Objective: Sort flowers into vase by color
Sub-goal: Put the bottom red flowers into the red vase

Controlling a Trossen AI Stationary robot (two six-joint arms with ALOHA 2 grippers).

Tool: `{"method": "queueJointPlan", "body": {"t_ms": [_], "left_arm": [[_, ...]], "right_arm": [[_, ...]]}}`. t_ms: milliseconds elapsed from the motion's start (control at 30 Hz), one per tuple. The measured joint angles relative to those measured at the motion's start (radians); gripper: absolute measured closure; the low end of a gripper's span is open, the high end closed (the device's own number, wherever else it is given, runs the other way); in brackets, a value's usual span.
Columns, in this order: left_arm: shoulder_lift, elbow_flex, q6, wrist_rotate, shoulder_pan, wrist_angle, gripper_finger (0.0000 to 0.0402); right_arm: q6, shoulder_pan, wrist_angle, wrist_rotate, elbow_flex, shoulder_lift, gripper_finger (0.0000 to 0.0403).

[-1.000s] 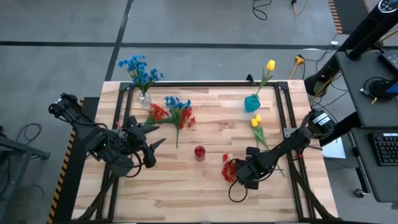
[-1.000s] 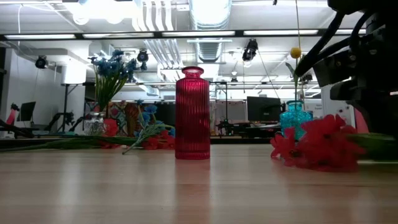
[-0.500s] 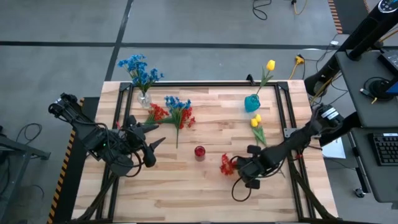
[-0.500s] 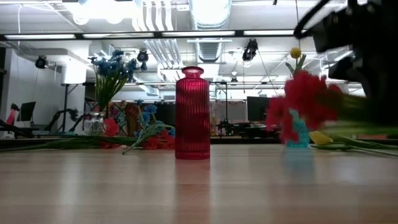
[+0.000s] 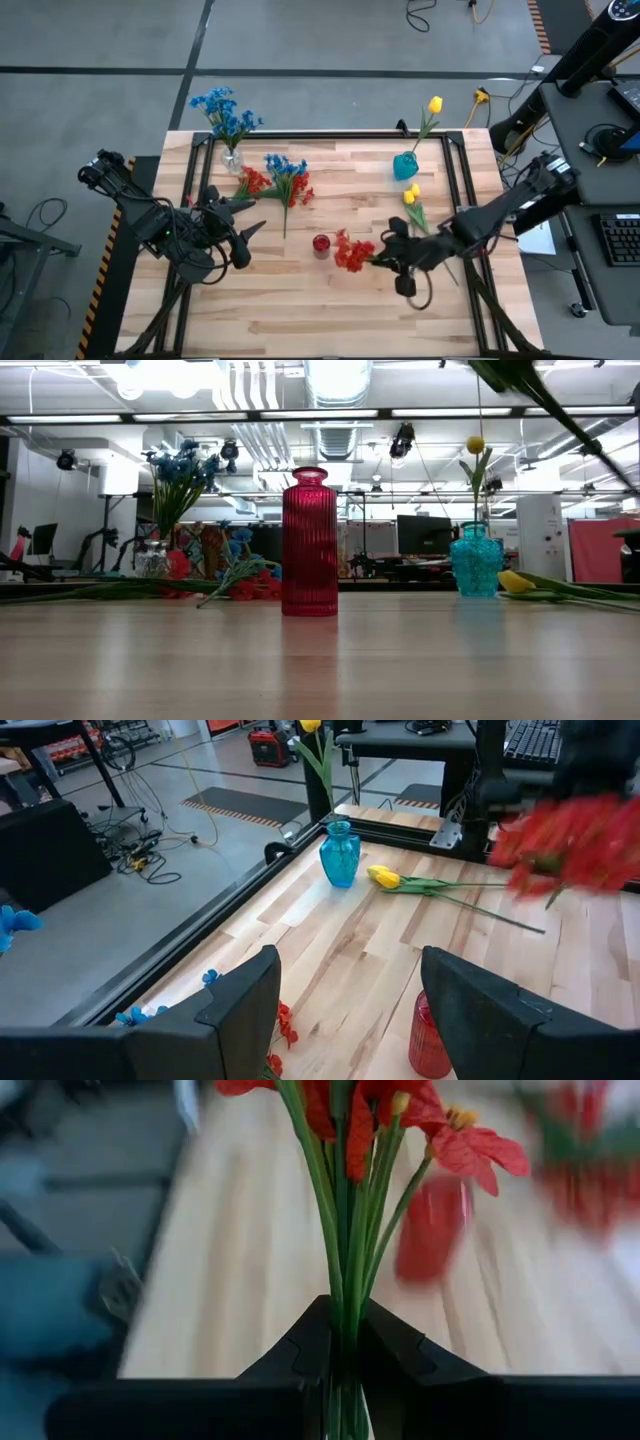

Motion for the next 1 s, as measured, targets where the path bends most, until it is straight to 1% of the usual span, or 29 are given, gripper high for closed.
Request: {"method": "queueJointPlan", "body": {"t_ms": [200, 333, 400, 533, 733, 1000], "left_arm": [[0.000, 0.000, 0.000, 0.000, 0.000, 0.000, 0.0177], [0.000, 0.000, 0.000, 0.000, 0.000, 0.000, 0.0177], [0.000, 0.000, 0.000, 0.000, 0.000, 0.000, 0.0177], [0.000, 0.000, 0.000, 0.000, 0.000, 0.000, 0.0177], [0.000, 0.000, 0.000, 0.000, 0.000, 0.000, 0.0177], [0.000, 0.000, 0.000, 0.001, 0.000, 0.000, 0.0177]], "right_arm": [[-0.267, -0.037, 0.298, -0.006, -0.002, -0.018, 0.0369], [-0.399, -0.067, 0.458, -0.028, -0.003, 0.007, 0.0369], [-0.444, -0.085, 0.526, -0.065, -0.003, 0.022, 0.0369], [-0.491, -0.124, 0.665, -0.149, -0.003, 0.046, 0.0369], [-0.556, -0.168, 0.862, -0.152, -0.004, 0.101, 0.0369], [-0.584, -0.204, 0.999, -0.155, -0.005, 0.186, 0.0369]]}}
